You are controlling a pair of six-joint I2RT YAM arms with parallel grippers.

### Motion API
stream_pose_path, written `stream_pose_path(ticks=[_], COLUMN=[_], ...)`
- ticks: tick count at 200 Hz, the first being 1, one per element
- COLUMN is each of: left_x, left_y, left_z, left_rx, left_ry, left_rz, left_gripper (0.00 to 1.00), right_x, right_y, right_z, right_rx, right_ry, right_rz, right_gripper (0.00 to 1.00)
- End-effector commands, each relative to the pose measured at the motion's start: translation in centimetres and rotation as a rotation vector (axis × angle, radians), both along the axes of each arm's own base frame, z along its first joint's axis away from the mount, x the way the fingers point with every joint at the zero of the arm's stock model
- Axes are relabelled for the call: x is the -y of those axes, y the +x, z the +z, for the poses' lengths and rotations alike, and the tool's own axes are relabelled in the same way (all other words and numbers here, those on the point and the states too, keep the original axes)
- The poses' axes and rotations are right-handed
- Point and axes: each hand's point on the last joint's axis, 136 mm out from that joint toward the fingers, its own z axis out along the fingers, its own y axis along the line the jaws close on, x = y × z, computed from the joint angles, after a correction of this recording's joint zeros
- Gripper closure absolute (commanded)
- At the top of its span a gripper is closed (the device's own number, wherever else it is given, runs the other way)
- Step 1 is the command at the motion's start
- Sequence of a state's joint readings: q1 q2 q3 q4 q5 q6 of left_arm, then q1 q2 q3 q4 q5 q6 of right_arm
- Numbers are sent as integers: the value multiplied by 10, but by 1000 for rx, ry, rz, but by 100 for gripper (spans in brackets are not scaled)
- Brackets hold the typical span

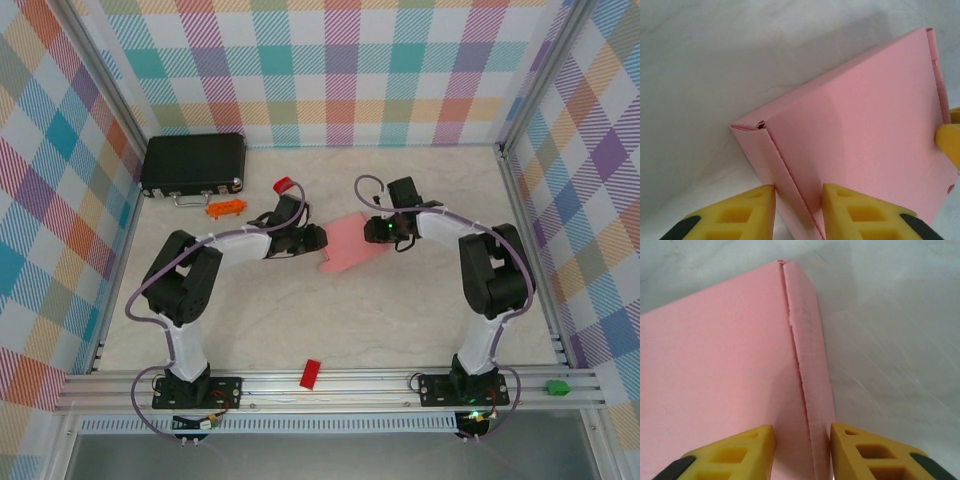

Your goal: Fold the paper box

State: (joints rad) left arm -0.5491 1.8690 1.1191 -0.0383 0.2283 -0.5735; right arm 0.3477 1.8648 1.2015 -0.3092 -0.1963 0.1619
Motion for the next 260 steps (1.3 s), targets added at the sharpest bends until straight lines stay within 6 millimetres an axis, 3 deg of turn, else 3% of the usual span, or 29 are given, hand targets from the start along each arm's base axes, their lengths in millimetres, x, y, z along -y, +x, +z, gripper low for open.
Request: stream_pose_path(ticks=[1, 23, 45, 84, 107, 133, 157, 191, 230, 260], left_x=[3, 7, 6, -21, -40, -55, -48, -32, -10, 3], left_y=[-32, -48, -58, -57, -52, -36, -8, 31, 50, 51], left_z=[-7, -5, 0, 31, 54, 64, 62, 53, 33, 24], left_rx=[-77, -94, -97, -7, 79, 134, 143, 159, 121, 87], left_ry=[-18, -45, -46, 51, 161, 274, 239, 93, -26, -85], left_rz=[54, 67, 76, 113, 114, 61, -41, -136, -221, -254], left_gripper=[70, 70, 69, 60, 50, 46, 46, 46, 47, 57], right_x=[-36, -47, -43, -8, 20, 32, 29, 10, 10, -3], right_y=[-14, -9, 6, 40, 45, 23, -10, -49, -63, -62], right_z=[-4, -5, -2, 34, 61, 78, 71, 56, 32, 20], right_rx=[-46, -42, -6, 83, 116, 88, 10, -93, -127, -151], right_ry=[78, 56, -2, -61, -61, 26, 132, 330, 368, 427], right_rz=[176, 229, 194, 5, -117, -183, -239, -243, -298, -273], right_gripper=[64, 63, 59, 48, 45, 43, 42, 42, 41, 41])
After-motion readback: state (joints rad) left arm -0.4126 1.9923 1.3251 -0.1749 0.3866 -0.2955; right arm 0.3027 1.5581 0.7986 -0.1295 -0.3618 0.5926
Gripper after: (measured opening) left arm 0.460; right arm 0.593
